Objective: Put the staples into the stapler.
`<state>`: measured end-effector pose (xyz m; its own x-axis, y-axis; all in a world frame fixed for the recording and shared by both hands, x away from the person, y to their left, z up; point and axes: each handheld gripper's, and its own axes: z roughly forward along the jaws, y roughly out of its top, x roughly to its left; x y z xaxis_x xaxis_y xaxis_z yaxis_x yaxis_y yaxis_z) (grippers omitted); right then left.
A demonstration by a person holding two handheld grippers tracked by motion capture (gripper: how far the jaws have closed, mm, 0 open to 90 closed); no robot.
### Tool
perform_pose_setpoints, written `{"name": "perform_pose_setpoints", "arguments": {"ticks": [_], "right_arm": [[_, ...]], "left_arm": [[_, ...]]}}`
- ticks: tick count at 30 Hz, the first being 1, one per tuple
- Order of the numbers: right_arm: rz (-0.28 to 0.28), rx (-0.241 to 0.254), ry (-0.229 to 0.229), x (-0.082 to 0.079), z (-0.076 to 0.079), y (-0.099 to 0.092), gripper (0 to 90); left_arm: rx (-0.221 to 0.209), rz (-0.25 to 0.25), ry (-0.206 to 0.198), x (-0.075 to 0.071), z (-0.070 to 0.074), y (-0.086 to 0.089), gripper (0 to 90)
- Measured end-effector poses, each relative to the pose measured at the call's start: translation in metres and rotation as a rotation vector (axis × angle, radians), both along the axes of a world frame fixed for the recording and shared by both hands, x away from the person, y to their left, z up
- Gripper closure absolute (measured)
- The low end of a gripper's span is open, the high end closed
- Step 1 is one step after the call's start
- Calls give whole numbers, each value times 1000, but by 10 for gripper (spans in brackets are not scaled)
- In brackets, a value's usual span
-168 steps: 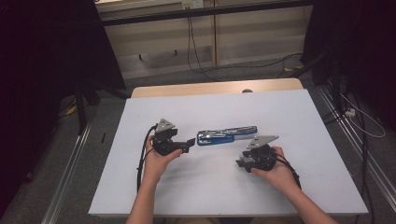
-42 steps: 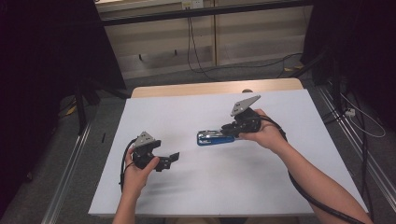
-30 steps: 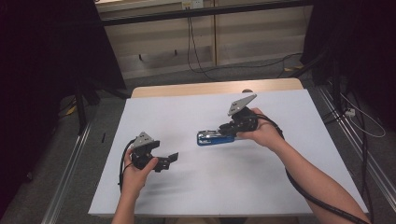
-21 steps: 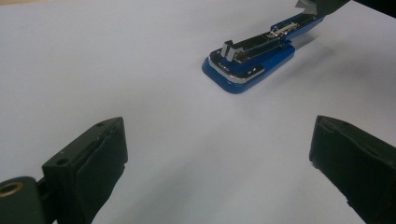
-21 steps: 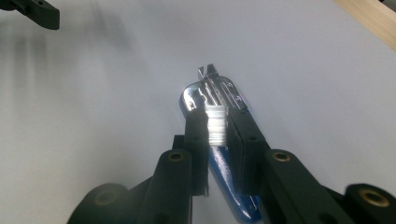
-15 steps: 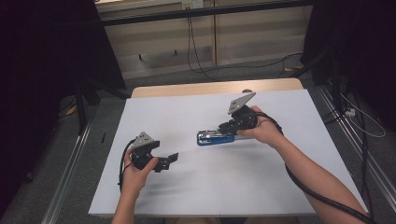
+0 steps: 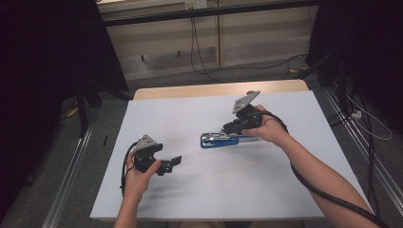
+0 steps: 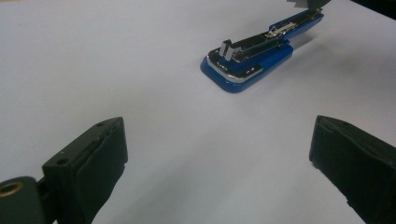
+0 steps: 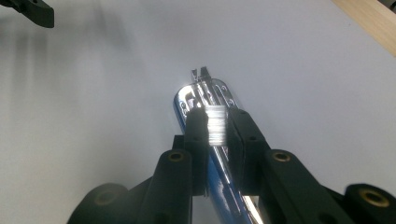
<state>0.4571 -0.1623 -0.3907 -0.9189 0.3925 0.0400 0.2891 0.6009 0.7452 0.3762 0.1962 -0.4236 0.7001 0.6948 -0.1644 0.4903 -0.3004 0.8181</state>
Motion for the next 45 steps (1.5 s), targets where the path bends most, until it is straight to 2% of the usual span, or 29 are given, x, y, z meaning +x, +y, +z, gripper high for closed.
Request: {"name": "perform_pose_setpoints", "arguments": {"ticks": [20, 24, 33, 45], "right_arm": [[26, -3, -11, 12, 2, 9, 790], [48, -2, -10, 14, 1, 10, 790], [53, 6, -2, 21, -3, 12, 790], [72, -15, 1, 30, -6, 24, 790]], "left_arm": [[6, -1, 4, 1, -2, 0, 45], [17, -3, 17, 1, -3, -1, 45], [12, 1, 13, 0, -2, 0, 45], [1, 14, 9, -3, -2, 5, 45]]}}
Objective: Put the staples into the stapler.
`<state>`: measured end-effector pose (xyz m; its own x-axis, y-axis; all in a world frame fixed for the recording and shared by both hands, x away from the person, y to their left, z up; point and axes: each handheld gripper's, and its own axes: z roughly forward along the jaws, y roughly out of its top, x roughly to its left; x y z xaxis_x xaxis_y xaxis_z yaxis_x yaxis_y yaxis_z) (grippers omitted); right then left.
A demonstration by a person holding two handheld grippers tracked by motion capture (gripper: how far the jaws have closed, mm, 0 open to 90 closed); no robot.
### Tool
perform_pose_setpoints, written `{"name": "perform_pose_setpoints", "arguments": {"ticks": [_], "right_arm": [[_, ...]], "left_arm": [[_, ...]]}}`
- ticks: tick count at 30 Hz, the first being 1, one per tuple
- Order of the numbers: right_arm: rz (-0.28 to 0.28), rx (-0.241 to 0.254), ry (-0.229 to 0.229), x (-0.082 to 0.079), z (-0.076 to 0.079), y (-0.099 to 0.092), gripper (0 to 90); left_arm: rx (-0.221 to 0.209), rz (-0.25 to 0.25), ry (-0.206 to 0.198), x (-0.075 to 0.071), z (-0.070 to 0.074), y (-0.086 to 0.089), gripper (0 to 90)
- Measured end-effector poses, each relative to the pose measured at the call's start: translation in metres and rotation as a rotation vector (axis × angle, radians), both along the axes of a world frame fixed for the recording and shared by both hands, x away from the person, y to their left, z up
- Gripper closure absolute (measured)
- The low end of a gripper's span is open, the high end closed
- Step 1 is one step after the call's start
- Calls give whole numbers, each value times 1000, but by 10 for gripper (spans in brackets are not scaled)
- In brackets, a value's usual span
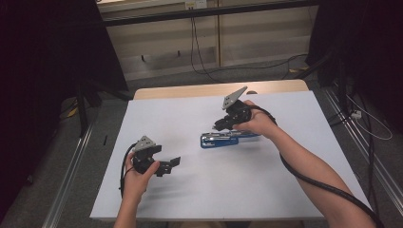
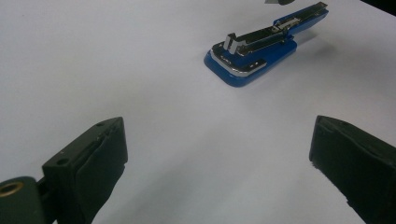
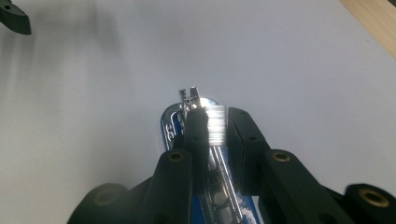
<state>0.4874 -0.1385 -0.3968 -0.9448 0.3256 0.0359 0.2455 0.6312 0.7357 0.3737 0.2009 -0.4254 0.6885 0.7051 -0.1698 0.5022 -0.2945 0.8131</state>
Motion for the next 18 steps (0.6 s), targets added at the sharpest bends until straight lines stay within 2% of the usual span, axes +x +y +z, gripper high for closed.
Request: {"name": "perform_pose_setpoints", "arguments": {"ticks": [18], "right_arm": [[22, 6, -6, 7, -2, 13, 790]], "left_arm": [[12, -3, -2, -1, -2, -1, 45]]}}
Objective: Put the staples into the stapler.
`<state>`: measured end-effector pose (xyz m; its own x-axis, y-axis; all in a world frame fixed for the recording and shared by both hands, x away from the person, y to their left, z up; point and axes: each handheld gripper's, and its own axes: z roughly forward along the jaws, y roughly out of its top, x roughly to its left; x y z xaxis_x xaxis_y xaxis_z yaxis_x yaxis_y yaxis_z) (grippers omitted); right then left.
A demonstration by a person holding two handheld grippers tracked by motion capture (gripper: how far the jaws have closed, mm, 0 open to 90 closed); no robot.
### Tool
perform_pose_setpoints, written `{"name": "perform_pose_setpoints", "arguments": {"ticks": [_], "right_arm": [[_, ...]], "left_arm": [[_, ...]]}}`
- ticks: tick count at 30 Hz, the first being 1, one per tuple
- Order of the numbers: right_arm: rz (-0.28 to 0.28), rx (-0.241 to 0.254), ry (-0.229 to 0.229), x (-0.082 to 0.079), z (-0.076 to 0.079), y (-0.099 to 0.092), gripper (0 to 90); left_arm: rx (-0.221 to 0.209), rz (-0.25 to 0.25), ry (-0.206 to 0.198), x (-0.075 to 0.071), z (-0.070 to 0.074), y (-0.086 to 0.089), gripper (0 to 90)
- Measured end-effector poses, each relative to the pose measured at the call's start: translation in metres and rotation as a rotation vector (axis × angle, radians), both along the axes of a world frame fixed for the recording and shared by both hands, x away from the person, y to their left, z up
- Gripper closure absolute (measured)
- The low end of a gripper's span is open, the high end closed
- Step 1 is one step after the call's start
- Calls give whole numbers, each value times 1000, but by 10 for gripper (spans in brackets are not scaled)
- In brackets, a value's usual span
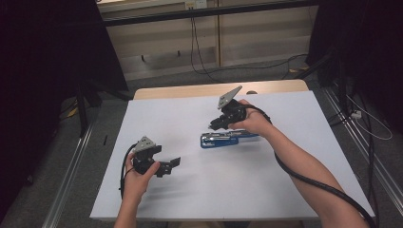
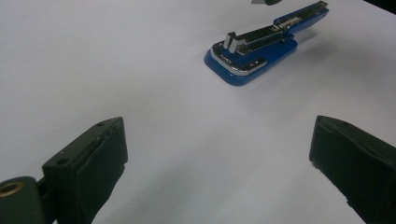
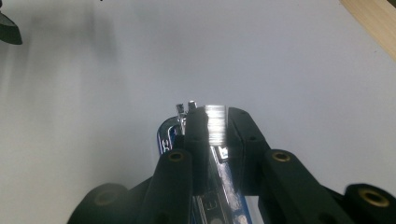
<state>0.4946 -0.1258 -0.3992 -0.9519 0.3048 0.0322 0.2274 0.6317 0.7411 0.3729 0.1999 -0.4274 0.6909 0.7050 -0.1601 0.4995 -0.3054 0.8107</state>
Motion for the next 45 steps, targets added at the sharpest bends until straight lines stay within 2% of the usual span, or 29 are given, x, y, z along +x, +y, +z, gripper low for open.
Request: {"name": "perform_pose_setpoints", "arguments": {"ticks": [10, 12, 19, 28, 32, 45], "right_arm": [[44, -7, 3, 1, -1, 4, 790], [42, -7, 3, 0, -1, 4, 790], [40, -5, 9, 0, -4, 2, 790], [41, 0, 7, 0, -5, 2, 790], [42, 3, 6, 1, -6, 1, 790], [61, 7, -9, 4, -6, 14, 791]], "left_arm": [[8, -6, 9, -1, -1, -2, 45], [18, -9, 8, -1, -2, -2, 45], [10, -4, 9, -1, -2, -2, 45], [30, -8, 13, -1, -4, -4, 45], [20, 0, 12, -1, -4, -4, 45], [25, 6, 9, 0, -4, -2, 47]]}}
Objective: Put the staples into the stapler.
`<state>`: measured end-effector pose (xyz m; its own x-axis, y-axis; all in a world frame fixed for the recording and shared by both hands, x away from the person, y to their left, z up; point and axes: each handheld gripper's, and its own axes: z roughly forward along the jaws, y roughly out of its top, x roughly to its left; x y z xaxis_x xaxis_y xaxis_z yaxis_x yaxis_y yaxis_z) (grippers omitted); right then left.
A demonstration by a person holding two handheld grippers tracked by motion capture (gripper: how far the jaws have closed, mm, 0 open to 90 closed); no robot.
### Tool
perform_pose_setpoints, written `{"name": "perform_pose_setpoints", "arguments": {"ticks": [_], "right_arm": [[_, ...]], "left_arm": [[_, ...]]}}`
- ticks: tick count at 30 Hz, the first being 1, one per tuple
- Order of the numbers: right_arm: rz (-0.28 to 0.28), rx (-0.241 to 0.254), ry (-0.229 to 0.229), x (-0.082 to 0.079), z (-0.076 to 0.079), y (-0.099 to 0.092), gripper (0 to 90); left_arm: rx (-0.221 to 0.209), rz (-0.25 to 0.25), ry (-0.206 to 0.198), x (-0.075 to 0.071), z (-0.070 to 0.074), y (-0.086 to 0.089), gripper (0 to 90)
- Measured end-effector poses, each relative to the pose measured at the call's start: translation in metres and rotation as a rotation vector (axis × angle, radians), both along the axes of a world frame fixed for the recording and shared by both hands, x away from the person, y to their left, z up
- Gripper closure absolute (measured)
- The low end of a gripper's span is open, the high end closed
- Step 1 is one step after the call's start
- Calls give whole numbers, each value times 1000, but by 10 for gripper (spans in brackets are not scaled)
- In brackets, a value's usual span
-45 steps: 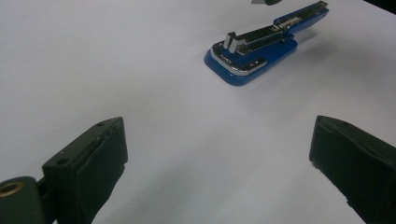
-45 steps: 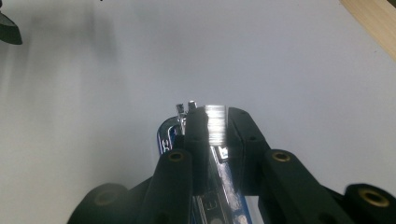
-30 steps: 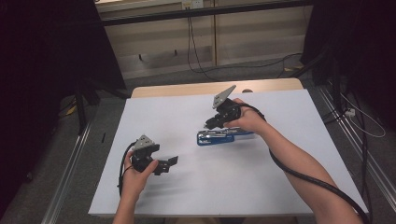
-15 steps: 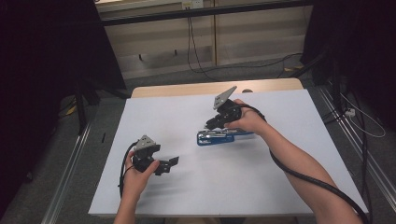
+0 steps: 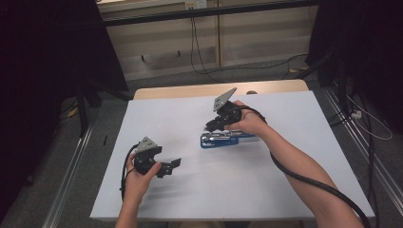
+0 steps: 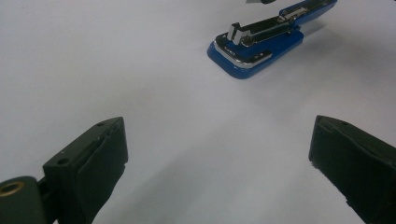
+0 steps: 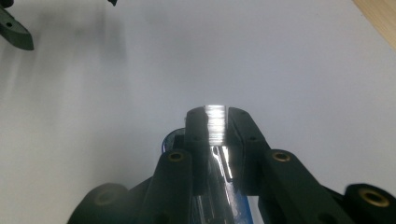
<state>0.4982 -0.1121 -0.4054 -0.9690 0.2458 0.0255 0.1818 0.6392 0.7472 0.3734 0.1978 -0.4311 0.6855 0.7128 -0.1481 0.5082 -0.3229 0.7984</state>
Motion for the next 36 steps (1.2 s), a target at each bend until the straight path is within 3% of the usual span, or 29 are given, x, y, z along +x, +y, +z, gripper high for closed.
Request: {"name": "perform_pose_setpoints", "arguments": {"ticks": [24, 36], "right_arm": [[45, -18, -8, -2, -16, 1, 791], [58, -23, -2, -4, -15, 3, 791]], "left_arm": [[-1, 4, -1, 0, 0, 3, 47], [-10, -2, 2, 0, 0, 3, 47]]}}
